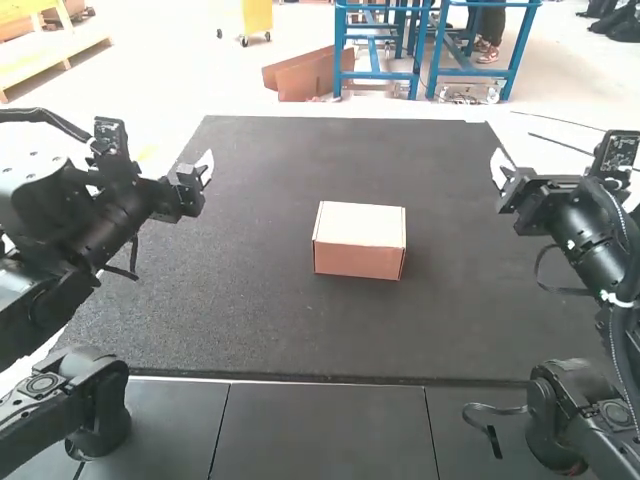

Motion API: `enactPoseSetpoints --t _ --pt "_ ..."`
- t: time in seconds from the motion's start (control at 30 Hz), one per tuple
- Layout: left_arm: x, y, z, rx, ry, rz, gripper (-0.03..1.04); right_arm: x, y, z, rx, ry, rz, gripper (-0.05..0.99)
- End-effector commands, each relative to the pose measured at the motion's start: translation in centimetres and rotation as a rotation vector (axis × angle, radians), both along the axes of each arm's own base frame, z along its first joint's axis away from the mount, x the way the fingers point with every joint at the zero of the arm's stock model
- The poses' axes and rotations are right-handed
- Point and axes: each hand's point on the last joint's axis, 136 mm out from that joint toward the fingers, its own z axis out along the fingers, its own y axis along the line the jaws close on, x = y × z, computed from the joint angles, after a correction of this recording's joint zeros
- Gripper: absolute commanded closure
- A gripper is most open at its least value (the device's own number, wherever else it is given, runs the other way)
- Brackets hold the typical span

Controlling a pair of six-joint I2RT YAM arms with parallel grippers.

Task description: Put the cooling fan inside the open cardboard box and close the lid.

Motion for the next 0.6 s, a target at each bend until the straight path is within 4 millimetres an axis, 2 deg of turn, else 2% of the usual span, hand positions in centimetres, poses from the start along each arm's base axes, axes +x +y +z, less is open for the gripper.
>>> enactPoseSetpoints --t 0.0,0.1,0.23,0.3,0.57 --pt "-0.3 0.6 -0.7 0.058 -0.044 0.033 0.04 0.0 -1.1 0.7 -0.01 -0.054 -0.06 0.08" --pt "-0.8 0.3 -1.4 0.111 -0.058 0.014 0.04 0.1 -1.1 1.2 -0.006 -0.078 -0.061 0.08" --pt "-1.6 -0.1 -0.8 0.172 -0.112 -0.007 0.04 0.1 -1.2 1.5 -0.057 -0.122 -0.086 0.08" --pt "-1.9 -0.7 -1.3 0.181 -0.112 -0.047 0.04 0.2 -1.5 1.5 -0.068 -0.153 -0.106 0.08" --pt "-2.6 -1.0 -2.9 0.179 -0.139 -0.071 0.04 1.4 -1.2 -2.4 -0.18 -0.112 -0.122 0.04"
